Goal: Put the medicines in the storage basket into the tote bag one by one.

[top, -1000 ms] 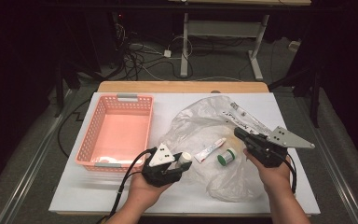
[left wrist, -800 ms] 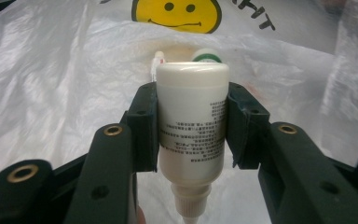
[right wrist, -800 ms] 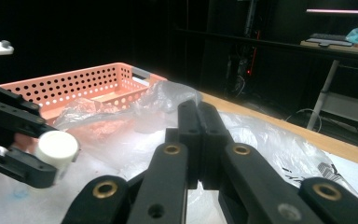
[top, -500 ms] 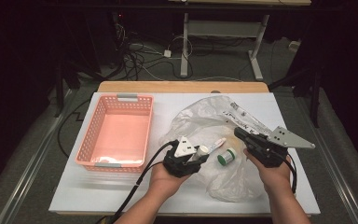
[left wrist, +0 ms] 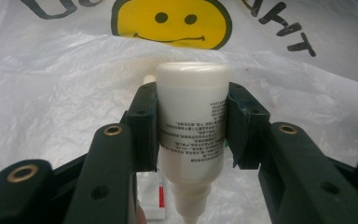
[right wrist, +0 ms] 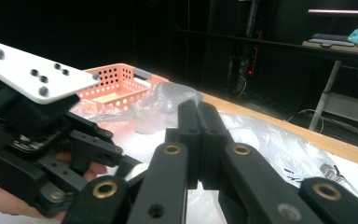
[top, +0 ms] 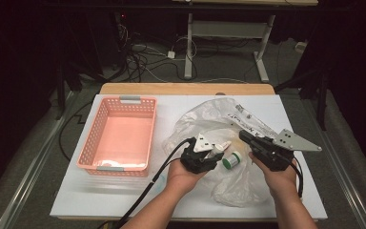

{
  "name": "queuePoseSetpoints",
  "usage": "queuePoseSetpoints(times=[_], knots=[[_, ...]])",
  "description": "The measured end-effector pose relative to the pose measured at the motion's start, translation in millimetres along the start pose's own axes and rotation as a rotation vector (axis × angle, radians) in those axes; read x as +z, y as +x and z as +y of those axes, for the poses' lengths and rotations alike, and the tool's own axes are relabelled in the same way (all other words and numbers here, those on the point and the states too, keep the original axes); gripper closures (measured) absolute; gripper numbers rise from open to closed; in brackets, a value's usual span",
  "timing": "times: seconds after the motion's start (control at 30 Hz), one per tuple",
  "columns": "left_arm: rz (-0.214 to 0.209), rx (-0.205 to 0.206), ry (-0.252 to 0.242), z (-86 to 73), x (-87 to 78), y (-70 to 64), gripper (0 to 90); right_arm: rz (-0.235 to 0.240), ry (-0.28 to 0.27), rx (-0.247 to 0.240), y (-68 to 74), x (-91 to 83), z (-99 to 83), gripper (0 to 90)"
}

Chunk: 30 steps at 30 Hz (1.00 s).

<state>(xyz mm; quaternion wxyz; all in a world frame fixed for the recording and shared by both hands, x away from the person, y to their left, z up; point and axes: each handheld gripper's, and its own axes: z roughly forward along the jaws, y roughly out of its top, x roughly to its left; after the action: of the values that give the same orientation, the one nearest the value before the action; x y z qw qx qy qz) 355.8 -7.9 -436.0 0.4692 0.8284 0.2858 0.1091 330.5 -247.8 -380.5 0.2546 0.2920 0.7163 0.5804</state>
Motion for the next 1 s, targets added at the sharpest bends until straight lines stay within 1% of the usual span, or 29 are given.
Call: queuePoseSetpoints(times=[0.33,0.4,0.43,0.57,0.67,0.83,0.87,0.97,1.0], knots=[[0.02,0.007,0.017,9.7,24.3,4.8,58.3,0.0,-0.003,0.004,-1.2,-0.5,0.0,90.0],[0.018,0.006,0.021,10.8,26.8,5.4,58.3,0.0,-0.002,0.003,-1.5,-0.7,0.1,90.0],[0.015,0.003,0.023,12.9,32.4,6.1,58.3,0.0,-0.003,0.003,-1.7,-0.7,0.0,90.0],[0.018,-0.002,0.038,15.4,42.7,8.0,58.1,0.0,0.001,0.009,-2.3,-0.6,-0.9,90.0],[0.023,-0.005,0.041,16.8,48.1,10.0,58.1,0.0,0.0,0.007,-3.1,-0.4,-1.5,90.0],[0.012,-0.009,0.051,17.6,56.0,10.1,58.1,-0.002,0.003,0.013,-3.1,-0.3,-2.0,90.0],[0.009,-0.005,0.058,17.3,59.7,9.2,58.1,-0.001,0.005,0.011,-3.1,-0.3,-2.1,90.0],[0.008,-0.007,0.067,17.2,61.1,9.4,57.6,-0.002,0.004,0.013,-3.3,-0.5,-2.2,90.0],[0.019,-0.002,0.069,17.1,59.7,9.6,56.2,-0.002,0.004,0.011,-3.8,-0.7,-2.3,90.0]])
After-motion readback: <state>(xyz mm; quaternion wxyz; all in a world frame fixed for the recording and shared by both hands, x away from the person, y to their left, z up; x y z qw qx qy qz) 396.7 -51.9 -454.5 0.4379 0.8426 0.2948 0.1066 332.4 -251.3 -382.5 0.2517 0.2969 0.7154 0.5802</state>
